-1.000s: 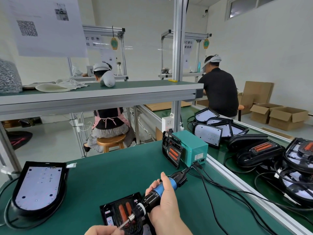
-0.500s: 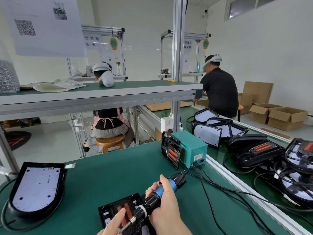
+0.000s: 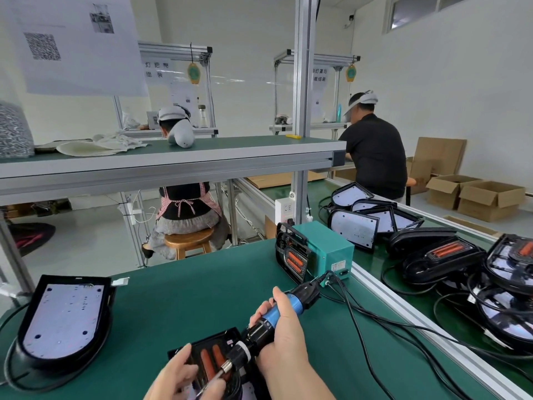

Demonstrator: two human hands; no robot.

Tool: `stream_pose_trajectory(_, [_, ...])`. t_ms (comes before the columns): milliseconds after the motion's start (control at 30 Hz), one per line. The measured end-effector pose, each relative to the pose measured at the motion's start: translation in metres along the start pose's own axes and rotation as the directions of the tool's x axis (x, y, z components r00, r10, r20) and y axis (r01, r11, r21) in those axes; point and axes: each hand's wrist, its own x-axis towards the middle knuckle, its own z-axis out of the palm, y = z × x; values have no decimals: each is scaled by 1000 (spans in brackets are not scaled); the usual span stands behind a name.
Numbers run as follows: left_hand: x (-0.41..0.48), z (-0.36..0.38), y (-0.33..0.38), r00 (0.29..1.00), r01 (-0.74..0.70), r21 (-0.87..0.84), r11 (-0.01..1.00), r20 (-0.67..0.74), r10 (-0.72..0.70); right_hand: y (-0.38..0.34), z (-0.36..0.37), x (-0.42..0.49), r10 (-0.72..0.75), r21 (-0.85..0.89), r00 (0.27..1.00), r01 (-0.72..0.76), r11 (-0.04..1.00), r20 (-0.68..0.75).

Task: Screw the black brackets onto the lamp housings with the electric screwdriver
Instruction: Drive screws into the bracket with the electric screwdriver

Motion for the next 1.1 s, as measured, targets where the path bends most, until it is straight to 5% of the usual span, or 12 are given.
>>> stream_pose_trajectory(100, [3,-11,8,972,224,7,975,-71,-223,-3,2,3,-28,-13,1000,28,1000,4])
stream_pose_trajectory(167, [10,-24,9,983,184,132,974,-42,-180,-5,3,4,-52,-11,999,52,999,12])
stream_pose_trajectory(267, [15,-26,-8,860,474,-63,878,-179,-478,-6,5,7,-112,-58,993,114,992,33])
stream_pose_trajectory(400, [22,-21,-7,796,606,30,795,-38,-605,-4,9,6,-192,-121,978,200,972,75])
stream_pose_trajectory(600, [27,-23,-10,790,599,72,797,112,-603,-5,18,-1,-287,-175,941,317,932,180])
stream_pose_trajectory(1100, [15,-23,-11,767,636,-22,771,126,-629,16,32,-46,-240,-346,813,466,814,530])
